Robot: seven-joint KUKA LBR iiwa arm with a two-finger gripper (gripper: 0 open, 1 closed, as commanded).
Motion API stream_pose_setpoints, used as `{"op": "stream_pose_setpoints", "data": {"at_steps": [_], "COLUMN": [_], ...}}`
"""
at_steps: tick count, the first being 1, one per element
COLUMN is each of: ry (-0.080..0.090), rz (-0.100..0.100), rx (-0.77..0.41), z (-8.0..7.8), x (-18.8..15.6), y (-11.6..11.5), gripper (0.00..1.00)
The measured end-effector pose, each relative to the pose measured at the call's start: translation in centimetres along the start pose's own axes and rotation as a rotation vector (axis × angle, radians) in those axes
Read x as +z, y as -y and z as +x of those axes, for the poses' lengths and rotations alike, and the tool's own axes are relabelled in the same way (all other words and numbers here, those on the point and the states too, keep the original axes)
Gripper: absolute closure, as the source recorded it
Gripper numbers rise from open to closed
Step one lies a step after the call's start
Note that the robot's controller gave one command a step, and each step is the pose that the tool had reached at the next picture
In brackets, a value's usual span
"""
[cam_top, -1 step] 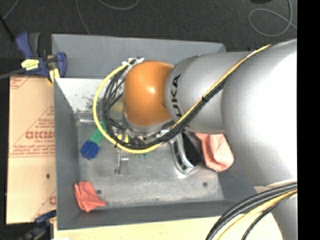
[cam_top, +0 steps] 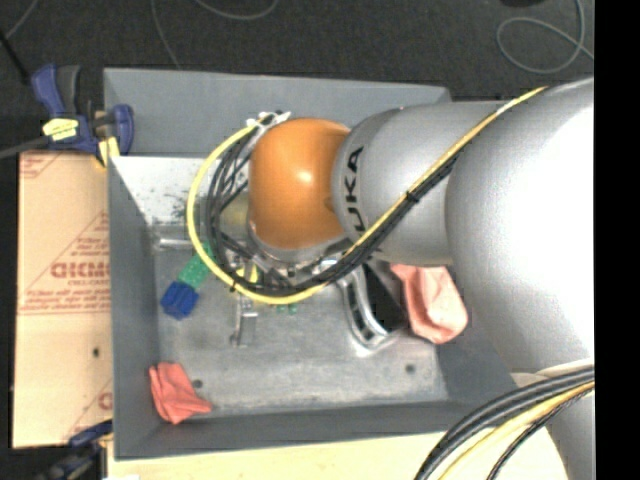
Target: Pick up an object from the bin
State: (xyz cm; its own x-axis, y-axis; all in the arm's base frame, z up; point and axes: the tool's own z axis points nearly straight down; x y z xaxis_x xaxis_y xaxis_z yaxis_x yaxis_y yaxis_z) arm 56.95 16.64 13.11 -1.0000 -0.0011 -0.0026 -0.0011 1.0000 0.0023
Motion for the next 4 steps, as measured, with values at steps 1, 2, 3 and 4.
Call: {"op": "stream_pose_setpoints", "data": {"at_steps": [1, 2, 3, 4], "ry": [0.005, -0.001, 0.012, 0.006], "rz": [-0.002, 0.001, -0.001, 0.003], "rx": [-0.166, -0.369, -0.373, -0.573], "z": [-3.6, -5.1, -6.5, -7.9], "x": [2.7, 0.4, -0.7, 4.9], "y": [3.9, 8.3, 8.6, 9.5], "gripper": [0.00, 0.00, 0.00, 0.00]}}
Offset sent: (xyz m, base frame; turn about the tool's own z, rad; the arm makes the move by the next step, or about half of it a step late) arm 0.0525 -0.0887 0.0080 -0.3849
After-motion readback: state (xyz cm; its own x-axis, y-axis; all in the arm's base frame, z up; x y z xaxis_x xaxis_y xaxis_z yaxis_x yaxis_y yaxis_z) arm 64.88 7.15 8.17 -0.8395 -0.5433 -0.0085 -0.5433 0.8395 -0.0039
